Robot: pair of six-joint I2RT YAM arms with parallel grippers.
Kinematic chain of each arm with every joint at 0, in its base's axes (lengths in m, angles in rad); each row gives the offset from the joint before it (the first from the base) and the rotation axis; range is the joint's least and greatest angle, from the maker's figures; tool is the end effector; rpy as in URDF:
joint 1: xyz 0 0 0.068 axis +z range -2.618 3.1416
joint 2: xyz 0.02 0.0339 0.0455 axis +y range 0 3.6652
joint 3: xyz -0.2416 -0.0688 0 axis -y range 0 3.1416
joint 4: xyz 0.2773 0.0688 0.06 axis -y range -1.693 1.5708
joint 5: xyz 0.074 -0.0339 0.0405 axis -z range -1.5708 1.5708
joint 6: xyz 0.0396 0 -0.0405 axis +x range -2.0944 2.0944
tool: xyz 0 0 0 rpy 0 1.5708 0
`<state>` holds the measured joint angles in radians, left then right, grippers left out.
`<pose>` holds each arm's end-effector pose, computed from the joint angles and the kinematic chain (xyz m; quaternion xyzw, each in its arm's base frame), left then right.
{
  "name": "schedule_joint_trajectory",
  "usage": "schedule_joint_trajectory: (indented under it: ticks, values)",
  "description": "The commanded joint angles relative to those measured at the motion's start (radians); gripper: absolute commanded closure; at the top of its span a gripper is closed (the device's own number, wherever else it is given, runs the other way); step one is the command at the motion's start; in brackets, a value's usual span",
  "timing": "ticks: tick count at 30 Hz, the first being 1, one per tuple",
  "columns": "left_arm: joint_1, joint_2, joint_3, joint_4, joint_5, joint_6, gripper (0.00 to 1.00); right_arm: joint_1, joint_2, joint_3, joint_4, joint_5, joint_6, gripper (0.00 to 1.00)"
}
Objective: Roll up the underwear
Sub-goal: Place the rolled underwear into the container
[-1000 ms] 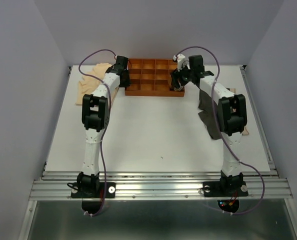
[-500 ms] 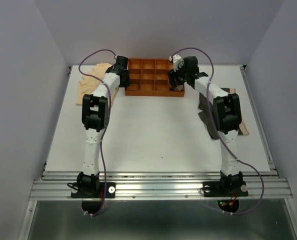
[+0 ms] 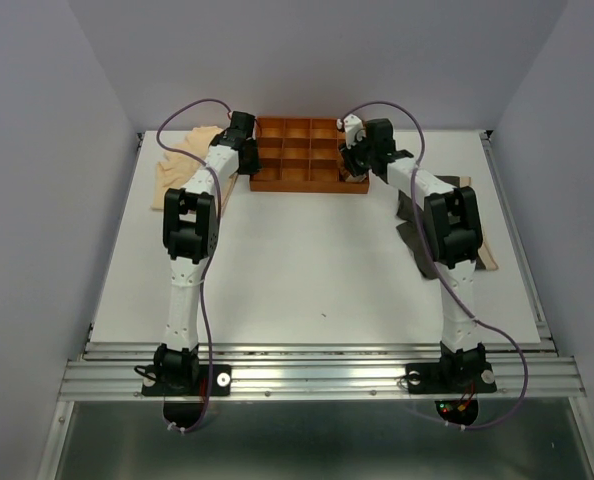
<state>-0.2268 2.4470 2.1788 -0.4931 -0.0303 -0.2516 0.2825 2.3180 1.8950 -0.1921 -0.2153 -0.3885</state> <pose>0.5568 -0.1273 0.1742 -0.0174 0.9190 -0.0798 0.3858 0.5294 0.1625 0.1666 -0.3373 0.8174 0.0711 0.4616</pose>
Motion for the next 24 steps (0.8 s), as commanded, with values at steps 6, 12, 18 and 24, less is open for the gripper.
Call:
schedule_joint_trajectory:
  ticks: [6,12,18,24]
  values:
    - [0.021,0.000,0.015,0.047,0.010,-0.040,0.78,0.006,0.115,0.026,-0.219,0.065,-0.085,0.69]
    - [0.023,0.000,0.016,0.048,0.013,-0.040,0.78,0.027,0.164,0.029,-0.323,0.145,-0.147,0.70]
    - [0.023,0.004,0.016,0.050,0.026,-0.037,0.78,0.060,0.285,0.194,-0.475,0.189,-0.167,0.70]
    - [0.023,0.003,0.013,0.048,0.026,-0.046,0.79,0.081,0.437,0.369,-0.682,0.211,-0.164,0.62]
